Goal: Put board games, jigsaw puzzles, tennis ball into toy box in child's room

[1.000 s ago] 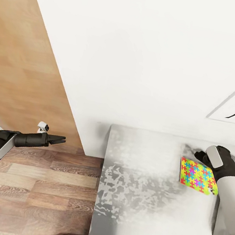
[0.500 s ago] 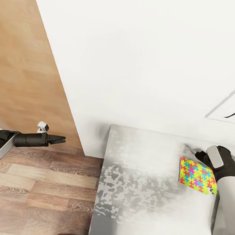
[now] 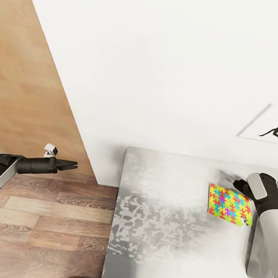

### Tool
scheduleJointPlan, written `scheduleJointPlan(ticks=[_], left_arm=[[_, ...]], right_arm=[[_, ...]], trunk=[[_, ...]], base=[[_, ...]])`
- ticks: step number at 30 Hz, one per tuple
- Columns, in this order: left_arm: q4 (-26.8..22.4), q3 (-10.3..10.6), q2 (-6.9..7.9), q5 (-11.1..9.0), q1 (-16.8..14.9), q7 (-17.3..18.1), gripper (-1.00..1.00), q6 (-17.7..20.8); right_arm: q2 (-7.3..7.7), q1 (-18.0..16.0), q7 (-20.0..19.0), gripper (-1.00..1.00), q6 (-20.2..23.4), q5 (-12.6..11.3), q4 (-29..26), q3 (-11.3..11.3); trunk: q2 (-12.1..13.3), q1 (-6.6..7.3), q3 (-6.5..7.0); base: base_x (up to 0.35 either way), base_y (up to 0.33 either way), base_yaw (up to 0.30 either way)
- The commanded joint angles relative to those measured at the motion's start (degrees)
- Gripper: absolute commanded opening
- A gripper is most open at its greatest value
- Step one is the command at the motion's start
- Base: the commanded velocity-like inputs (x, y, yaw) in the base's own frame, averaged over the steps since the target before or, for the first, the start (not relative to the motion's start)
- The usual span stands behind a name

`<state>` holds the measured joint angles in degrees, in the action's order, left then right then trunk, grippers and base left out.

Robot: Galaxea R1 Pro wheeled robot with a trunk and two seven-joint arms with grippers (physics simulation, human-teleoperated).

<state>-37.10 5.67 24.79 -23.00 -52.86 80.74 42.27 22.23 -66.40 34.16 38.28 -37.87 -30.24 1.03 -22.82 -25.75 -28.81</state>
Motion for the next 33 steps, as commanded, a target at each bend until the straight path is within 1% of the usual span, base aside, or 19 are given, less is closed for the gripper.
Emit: scheduleJointPlan(ticks=[1, 10, 33], left_arm=[[0.01, 0.31, 0.08, -0.38, -0.05, 0.08, 1.0, 0.61], [0.01, 0.31, 0.16, -0.38, -0.05, 0.11, 1.0, 0.61], [0.01, 0.31, 0.25, -0.38, -0.05, 0.11, 1.0, 0.58]], right_arm=[[-0.01, -0.01, 0.47, 1.0, 0.13, -0.54, -0.07, 0.02], [-0.07, 0.03, 0.47, 1.0, 0.13, -0.54, 0.1, 0.03], [-0.25, 0.04, 0.44, 1.0, 0.13, -0.54, 0.11, -0.06]], trunk=[[-0.1, -0.03, -0.09], [-0.1, -0.03, -0.16], [-0.1, -0.03, -1.07]], base=[[0.0, 0.0, -0.032], [0.0, 0.0, -0.008], [0.0, 0.0, 0.0]])
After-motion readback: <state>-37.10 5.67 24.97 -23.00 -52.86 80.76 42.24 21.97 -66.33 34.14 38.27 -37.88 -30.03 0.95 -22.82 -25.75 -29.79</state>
